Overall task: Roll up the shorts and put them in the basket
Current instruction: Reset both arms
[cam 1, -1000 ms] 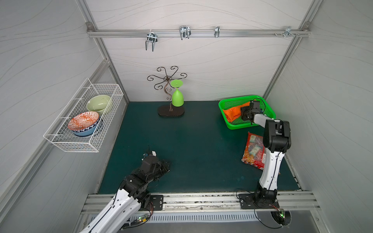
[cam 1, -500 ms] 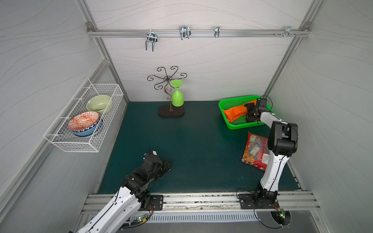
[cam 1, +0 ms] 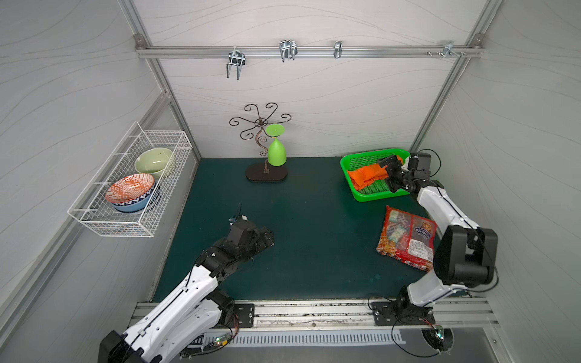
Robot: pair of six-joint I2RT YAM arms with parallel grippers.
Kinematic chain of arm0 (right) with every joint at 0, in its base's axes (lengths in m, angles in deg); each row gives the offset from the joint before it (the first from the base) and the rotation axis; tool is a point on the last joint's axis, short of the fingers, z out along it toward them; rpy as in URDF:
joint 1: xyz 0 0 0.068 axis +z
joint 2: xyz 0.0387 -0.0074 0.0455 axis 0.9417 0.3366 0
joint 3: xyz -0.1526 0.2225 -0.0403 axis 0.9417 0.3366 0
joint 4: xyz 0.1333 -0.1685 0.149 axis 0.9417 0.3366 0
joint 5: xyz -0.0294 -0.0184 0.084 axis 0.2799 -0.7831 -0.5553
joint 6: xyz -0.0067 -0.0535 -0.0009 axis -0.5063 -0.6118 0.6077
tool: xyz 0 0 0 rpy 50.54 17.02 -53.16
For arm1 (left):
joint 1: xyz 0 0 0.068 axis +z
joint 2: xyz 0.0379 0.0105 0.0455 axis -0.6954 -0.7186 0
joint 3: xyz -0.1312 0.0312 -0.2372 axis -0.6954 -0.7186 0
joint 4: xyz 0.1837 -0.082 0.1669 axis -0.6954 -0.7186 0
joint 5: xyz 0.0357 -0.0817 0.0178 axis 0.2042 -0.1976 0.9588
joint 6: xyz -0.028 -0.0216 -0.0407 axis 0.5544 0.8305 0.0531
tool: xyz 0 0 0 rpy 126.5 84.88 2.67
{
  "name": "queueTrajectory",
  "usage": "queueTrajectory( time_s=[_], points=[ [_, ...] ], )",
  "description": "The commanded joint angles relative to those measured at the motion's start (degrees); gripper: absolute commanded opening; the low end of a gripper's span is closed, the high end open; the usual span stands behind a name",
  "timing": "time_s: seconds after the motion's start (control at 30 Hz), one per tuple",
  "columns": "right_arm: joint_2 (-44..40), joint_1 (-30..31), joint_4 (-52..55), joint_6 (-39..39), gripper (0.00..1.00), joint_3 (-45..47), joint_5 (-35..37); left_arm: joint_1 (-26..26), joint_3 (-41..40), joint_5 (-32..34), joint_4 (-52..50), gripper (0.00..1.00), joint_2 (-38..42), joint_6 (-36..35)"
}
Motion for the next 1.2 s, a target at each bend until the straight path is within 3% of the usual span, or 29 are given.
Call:
queueTrajectory(
  time_s=[0.0,0.17,0.3,0.37,0.53,0.73,0.9,1.0,1.17],
  points=[
    [-7.91,3.63,4.64,-16.76,0.99,4.77,4.45,-0.21,8.32,6.78,-0.83,0.97,-4.79,-9.1],
    [-19.31,10.15,5.81,-29.34,0.99,14.1,17.65,-0.12,15.48,18.68,-0.06,0.98,-12.26,-19.04],
    [-25.79,14.3,-2.42,-41.62,0.99,24.28,26.45,1.53,13.83,26.86,8.44,0.98,-14.45,-29.18],
    [-27.96,15.13,-7.24,-45.87,0.99,29.57,29.18,5.16,10.3,28.43,14.81,0.98,-13.94,-32.41],
    [-26.98,14.21,-12.15,-45.28,0.99,34.69,37.68,18.15,3.05,25.84,26.18,0.96,-13.97,-36.14],
    [-24.03,10.16,-26.81,-45.77,0.99,42.06,35.3,26.47,-3.86,24.89,40.97,0.94,-20.95,-39.96],
    [-20.4,7.01,-36.59,-45.89,0.99,46.16,31.73,28.22,-9.41,22.32,59.83,0.92,-26.04,-42.02],
    [-17.65,6.02,-44.43,-45.92,0.99,49.26,30.2,28.23,-9.81,22.0,65.06,0.89,-29.97,-45.07],
    [-9.19,5.11,-59.06,-47.22,0.99,53.06,26.22,28.89,-16.11,19.67,83.01,0.89,-36.51,-46.07]
  ],
)
